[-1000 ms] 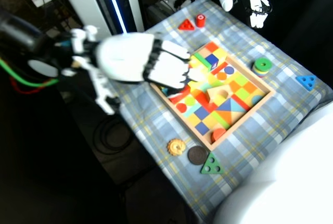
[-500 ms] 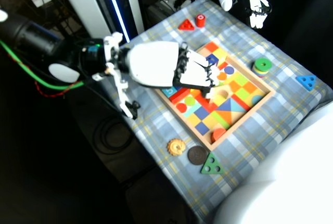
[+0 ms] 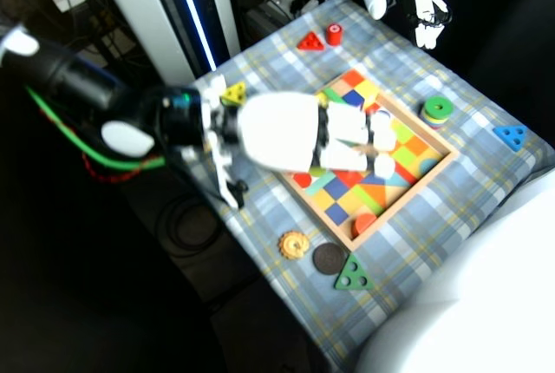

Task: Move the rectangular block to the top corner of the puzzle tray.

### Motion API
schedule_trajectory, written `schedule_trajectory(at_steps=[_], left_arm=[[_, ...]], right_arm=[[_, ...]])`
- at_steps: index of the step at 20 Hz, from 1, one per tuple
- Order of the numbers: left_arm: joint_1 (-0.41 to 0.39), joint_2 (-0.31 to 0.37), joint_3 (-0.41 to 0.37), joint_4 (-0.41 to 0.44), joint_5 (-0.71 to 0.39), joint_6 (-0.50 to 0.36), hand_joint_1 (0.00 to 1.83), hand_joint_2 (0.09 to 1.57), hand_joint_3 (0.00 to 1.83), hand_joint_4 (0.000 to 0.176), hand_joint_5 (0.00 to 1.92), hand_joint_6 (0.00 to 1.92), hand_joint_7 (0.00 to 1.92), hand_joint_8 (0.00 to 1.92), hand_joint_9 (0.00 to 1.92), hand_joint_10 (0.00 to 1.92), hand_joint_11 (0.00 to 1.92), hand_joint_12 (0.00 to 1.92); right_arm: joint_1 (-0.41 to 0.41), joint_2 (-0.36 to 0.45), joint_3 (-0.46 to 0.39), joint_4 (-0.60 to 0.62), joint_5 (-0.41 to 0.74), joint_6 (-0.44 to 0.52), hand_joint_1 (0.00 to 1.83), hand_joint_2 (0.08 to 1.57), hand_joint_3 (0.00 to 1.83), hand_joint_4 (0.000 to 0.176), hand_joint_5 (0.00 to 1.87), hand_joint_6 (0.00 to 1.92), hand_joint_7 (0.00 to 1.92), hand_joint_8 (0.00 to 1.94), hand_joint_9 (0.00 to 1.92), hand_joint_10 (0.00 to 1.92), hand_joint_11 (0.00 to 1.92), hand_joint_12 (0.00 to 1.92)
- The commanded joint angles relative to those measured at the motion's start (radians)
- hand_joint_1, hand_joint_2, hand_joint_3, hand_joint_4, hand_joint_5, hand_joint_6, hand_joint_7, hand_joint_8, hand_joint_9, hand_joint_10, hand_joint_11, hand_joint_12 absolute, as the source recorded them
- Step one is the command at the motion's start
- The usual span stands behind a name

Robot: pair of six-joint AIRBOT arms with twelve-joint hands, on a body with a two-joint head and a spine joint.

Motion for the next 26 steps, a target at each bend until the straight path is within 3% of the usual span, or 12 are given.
schedule_trajectory(at_steps=[1,4,6,9,10,15,17,20,21,22,23,26], left_arm=[[-0.005,0.004,0.004,0.048,-0.114,-0.008,0.15,1.28,0.00,0.000,0.52,0.00,0.48,0.00,0.46,0.01,0.00,1.21],[-0.005,0.004,0.005,0.048,-0.113,-0.008,0.16,1.28,0.00,0.000,0.51,0.00,0.47,0.00,0.45,0.01,0.00,1.18],[-0.005,0.004,0.006,0.048,-0.113,-0.009,0.13,1.28,0.00,0.000,0.52,0.00,0.48,0.00,0.46,0.01,0.00,1.21],[-0.005,0.004,0.006,0.048,-0.112,-0.012,0.14,1.29,0.00,0.000,0.52,0.00,0.49,0.01,0.46,0.01,0.00,1.22],[-0.005,0.004,0.006,0.048,-0.112,-0.012,0.13,1.29,0.00,0.000,0.52,0.00,0.49,0.00,0.46,0.01,0.00,1.22],[-0.005,0.004,0.006,0.048,-0.113,-0.016,0.16,1.29,0.00,0.000,0.52,0.00,0.49,0.00,0.47,0.01,0.00,1.25],[-0.005,0.004,0.006,0.049,-0.114,-0.017,0.16,1.29,0.00,0.000,0.52,0.00,0.47,0.00,0.46,0.00,0.00,1.22],[-0.004,0.004,0.006,0.049,-0.115,-0.018,0.15,1.29,0.00,0.000,0.52,0.00,0.48,0.00,0.46,0.00,0.00,1.22],[-0.004,0.004,0.006,0.049,-0.115,-0.018,0.14,1.30,0.00,0.000,0.51,0.00,0.49,0.00,0.47,0.01,0.00,1.24],[-0.003,0.004,0.006,0.048,-0.116,-0.018,0.15,1.30,0.00,0.000,0.51,0.00,0.49,0.00,0.47,0.00,0.00,1.25],[-0.003,0.004,0.006,0.048,-0.116,-0.019,0.13,1.30,0.00,0.000,0.50,0.00,0.49,0.00,0.47,0.01,0.00,1.28],[-0.002,0.004,0.006,0.048,-0.116,-0.022,0.13,1.30,0.00,0.000,0.51,0.00,0.48,0.00,0.46,0.00,0.00,1.25]], right_arm=[[0.027,-0.003,-0.008,-0.001,0.102,-0.011,1.25,1.05,0.75,0.000,0.64,0.00,0.56,1.94,0.90,1.92,0.97,1.92],[0.040,-0.005,-0.001,-0.023,0.073,-0.013,1.25,1.05,0.76,0.000,0.75,0.02,0.56,1.94,0.83,1.92,0.96,1.92],[0.047,-0.005,0.002,-0.043,0.059,-0.009,1.20,1.19,0.55,0.000,0.73,0.00,0.48,1.94,0.65,1.92,0.75,1.92],[0.064,-0.010,0.006,-0.069,0.041,-0.008,1.20,1.20,0.53,0.000,0.63,0.00,0.48,1.94,0.76,1.92,0.87,1.92],[0.068,-0.014,0.007,-0.076,0.038,-0.008,1.22,1.13,0.65,0.000,0.66,0.00,0.52,1.94,0.90,1.92,1.05,1.92],[0.079,-0.029,0.014,-0.087,0.036,-0.008,1.28,0.95,0.93,0.000,0.65,0.00,0.64,1.94,1.15,1.92,1.26,1.92],[0.082,-0.028,0.015,-0.087,0.036,-0.008,1.27,0.96,0.93,0.000,0.63,0.00,0.64,1.94,1.08,1.92,1.13,1.92],[0.083,-0.028,0.013,-0.087,0.036,-0.005,1.26,0.91,1.00,0.037,0.63,0.00,0.67,1.94,1.06,1.92,1.11,1.92],[0.085,-0.028,0.011,-0.087,0.037,-0.005,1.27,0.91,0.99,0.000,0.63,0.00,0.66,1.94,1.06,1.92,1.14,1.92],[0.089,-0.027,0.008,-0.087,0.037,-0.005,1.28,0.92,0.93,0.000,0.61,0.00,0.66,1.91,1.05,1.92,1.15,1.92],[0.091,-0.027,0.008,-0.088,0.038,-0.005,1.32,1.14,0.18,0.000,0.49,0.00,0.91,1.94,1.16,1.92,1.25,1.92],[0.095,-0.026,0.007,-0.089,0.039,-0.005,1.49,1.16,0.04,0.000,0.55,0.01,1.19,1.94,1.40,1.92,1.45,1.92]])
